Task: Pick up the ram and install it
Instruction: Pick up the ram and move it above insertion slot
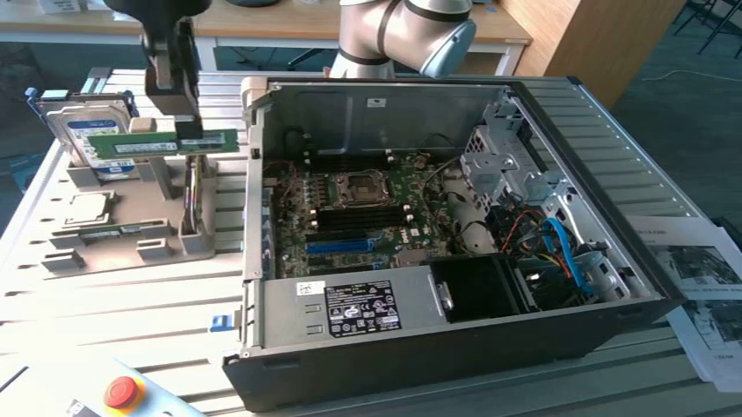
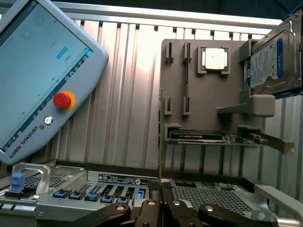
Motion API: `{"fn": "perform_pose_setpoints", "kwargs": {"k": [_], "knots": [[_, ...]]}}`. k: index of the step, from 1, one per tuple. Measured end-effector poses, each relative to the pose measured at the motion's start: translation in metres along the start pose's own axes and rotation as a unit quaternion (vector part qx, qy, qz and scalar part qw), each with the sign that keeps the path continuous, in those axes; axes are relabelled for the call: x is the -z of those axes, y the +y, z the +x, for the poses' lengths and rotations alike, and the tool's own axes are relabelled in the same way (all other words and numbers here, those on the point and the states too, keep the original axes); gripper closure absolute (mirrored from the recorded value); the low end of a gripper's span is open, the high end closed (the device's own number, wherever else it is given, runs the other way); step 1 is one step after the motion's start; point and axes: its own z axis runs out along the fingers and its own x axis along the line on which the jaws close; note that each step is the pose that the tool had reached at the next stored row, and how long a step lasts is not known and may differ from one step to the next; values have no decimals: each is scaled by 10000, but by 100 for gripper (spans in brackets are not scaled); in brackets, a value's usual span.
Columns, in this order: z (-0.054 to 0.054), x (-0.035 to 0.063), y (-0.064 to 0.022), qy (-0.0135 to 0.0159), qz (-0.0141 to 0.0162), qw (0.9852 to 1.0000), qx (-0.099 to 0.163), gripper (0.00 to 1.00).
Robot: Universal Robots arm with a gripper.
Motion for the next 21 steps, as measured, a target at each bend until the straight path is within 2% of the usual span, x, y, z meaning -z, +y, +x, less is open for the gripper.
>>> {"fn": "perform_pose_setpoints", "kwargs": {"k": [21], "knots": [[83, 24, -559, -3, -47, 10000, 1, 88]]}}
